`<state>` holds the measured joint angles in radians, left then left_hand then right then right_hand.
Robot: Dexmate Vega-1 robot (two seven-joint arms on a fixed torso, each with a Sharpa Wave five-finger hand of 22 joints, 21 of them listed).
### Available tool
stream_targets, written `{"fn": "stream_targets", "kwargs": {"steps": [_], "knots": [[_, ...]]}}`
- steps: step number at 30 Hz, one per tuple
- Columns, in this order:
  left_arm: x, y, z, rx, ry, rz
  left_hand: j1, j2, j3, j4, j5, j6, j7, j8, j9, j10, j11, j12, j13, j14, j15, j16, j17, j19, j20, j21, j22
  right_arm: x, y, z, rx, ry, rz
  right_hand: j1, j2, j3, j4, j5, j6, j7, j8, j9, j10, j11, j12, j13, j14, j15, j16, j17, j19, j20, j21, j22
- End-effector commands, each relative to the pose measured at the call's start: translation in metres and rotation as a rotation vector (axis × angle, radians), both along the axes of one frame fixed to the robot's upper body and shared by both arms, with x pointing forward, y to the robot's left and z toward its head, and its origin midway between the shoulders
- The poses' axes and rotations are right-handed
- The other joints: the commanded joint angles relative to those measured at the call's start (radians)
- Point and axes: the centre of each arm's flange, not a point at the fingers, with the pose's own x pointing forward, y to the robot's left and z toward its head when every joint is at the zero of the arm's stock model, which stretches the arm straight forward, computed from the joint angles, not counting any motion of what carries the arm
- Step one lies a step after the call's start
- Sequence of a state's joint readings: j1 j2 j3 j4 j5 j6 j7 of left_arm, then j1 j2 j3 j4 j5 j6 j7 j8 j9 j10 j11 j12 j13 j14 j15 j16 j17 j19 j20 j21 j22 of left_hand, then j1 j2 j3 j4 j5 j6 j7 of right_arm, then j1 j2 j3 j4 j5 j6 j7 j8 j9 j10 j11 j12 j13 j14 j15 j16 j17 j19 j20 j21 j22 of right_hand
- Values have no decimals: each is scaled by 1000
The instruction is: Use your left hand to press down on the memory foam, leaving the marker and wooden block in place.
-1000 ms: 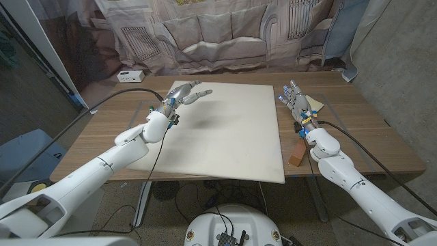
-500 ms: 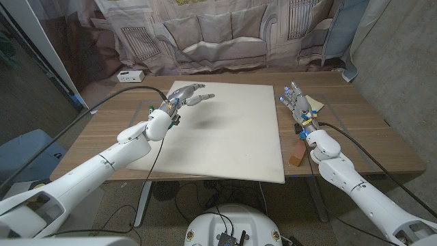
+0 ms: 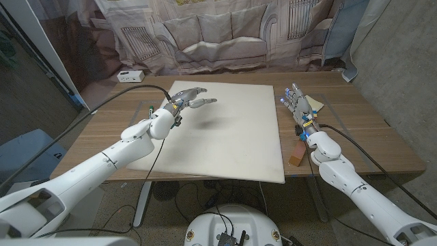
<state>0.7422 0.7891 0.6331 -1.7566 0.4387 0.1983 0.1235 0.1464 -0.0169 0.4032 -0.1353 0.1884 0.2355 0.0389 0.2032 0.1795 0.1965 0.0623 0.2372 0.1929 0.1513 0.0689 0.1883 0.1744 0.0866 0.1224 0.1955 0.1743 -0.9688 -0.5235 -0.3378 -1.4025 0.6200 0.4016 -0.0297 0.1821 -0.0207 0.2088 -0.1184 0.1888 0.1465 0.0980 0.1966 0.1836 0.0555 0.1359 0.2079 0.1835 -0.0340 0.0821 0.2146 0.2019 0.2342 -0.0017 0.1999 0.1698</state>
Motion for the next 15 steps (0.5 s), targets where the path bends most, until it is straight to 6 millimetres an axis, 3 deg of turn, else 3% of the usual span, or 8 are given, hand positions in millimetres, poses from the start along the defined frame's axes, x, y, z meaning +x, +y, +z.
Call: {"fn": "stream_targets", "kwargs": {"steps": [1,15], "knots": [[5,-9,-7,43,37,26,16,2,5,-1,-1,2,3,-4,3,-3,-2,-6,4,-7,0,-2,4,-10,10,-4,6,-2,-3,-5,-2,6,-4,5,10,2,-5,4,8,1,6,2,8,1,-1,5,5,1,-2,6,6,2,-2,3],[16,-21,-14,82,63,17,34,12,14,-8,-3,-16,-5,-12,4,-23,5,-16,6,-31,2,-8,4,-27,7,-6,7,-5,-5,-5,-10,18,-21,6,11,1,-5,3,9,1,5,2,11,2,-1,5,6,2,-2,6,6,2,-3,3]]}}
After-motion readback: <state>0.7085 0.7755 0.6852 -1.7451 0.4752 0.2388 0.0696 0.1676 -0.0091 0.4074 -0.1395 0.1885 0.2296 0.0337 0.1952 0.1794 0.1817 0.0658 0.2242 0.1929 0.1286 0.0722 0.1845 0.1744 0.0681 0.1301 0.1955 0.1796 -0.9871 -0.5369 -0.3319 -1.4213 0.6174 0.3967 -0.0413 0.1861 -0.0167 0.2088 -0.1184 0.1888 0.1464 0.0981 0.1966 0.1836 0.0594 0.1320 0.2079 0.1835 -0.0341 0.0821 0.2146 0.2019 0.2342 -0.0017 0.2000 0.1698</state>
